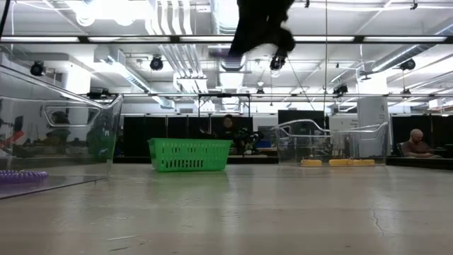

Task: Sort spring keychains
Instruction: Put the purple spring keychain into the bottom left transparent bin

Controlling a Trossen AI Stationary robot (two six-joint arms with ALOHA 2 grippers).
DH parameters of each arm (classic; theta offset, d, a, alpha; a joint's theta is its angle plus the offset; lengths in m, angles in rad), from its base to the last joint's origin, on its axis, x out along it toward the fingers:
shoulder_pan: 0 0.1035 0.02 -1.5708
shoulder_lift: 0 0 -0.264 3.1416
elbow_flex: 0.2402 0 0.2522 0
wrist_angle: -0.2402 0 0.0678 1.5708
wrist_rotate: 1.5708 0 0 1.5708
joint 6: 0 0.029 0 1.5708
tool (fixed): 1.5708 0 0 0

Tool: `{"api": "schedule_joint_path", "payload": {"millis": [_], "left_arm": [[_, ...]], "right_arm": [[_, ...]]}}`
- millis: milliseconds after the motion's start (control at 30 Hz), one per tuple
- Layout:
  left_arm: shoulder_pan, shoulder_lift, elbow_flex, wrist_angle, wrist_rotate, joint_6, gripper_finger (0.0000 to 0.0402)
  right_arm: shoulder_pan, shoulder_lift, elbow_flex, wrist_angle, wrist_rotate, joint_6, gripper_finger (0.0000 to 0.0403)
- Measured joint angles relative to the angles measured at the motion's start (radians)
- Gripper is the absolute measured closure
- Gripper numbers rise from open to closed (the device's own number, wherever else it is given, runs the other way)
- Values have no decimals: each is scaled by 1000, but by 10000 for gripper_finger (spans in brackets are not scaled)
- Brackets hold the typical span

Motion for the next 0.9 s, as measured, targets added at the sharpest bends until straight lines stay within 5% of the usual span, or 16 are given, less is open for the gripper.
{"api": "schedule_joint_path", "payload": {"millis": [467,900], "left_arm": [[4,1,-24,0,-42,-52,227],[8,2,-152,15,-43,-136,227]], "right_arm": [[2,-203,1,154,260,-50,394],[1,-227,1,316,270,-137,394]]}}
